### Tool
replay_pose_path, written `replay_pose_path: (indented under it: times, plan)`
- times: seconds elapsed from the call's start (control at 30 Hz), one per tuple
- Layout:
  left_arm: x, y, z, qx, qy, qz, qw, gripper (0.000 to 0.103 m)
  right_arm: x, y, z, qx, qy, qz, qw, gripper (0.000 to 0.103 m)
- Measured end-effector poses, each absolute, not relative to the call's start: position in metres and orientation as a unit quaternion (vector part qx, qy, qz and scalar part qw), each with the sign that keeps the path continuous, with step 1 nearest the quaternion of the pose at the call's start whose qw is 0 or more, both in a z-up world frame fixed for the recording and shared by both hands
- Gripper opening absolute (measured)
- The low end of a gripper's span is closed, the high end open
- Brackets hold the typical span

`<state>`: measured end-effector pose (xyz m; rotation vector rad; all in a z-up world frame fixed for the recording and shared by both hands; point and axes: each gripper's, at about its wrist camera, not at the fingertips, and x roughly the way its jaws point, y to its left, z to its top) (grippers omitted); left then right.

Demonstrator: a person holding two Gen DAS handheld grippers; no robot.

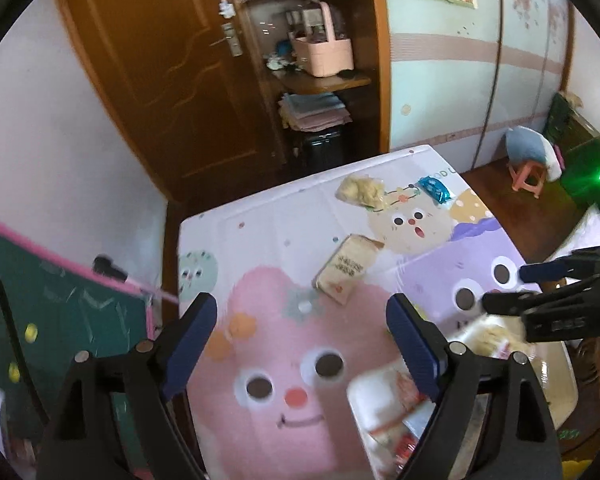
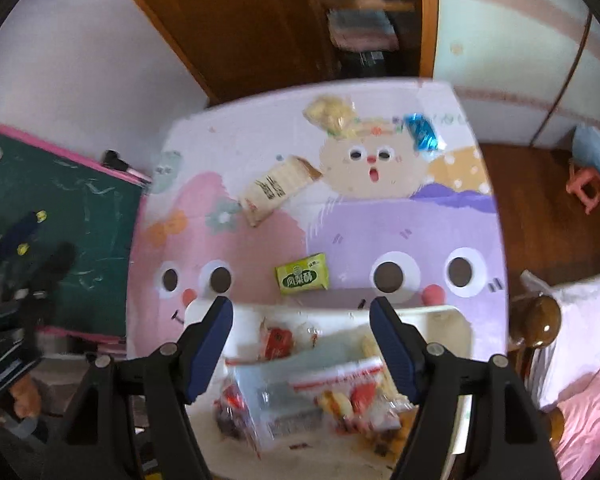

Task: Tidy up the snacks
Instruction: 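Reach the left tool to a beige biscuit pack while the right tool reaches a green pineapple-cake pack, then grasp and lift the beige pack with the left tool while the right tool lifts the green pack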

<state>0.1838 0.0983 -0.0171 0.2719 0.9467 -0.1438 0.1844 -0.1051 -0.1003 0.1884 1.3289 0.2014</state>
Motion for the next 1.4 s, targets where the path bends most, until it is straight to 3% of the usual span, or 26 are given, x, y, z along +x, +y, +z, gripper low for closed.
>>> replay_pose_path:
  times: [0.33,0.6,0.77,0.93,1.4]
  plan:
    - [0.293,0.121,-0.118,0.118,0.539,-0.139,0.822,0.086,0.242,-0.051,-0.227,0.023,0.713,0.124,0.689,0.071]
    - [0.318,0.127,-0.177,0.132,0.576,-0.137,0.795,0.086,0.243,-0.033,-0.266,-0.015,0.743,0.106,0.661,0.071]
    - [0.328,0.12,-0.191,0.121,0.584,-0.152,0.788,0.086,0.24,-0.029,-0.276,-0.036,0.748,0.093,0.656,0.066]
    - [0.336,0.105,-0.204,0.118,0.591,-0.169,0.78,0.086,0.235,-0.031,-0.273,-0.027,0.736,0.086,0.671,0.053]
    - [0.363,0.049,-0.269,0.138,0.633,-0.184,0.739,0.086,0.218,-0.093,-0.241,0.092,0.689,0.019,0.719,0.052]
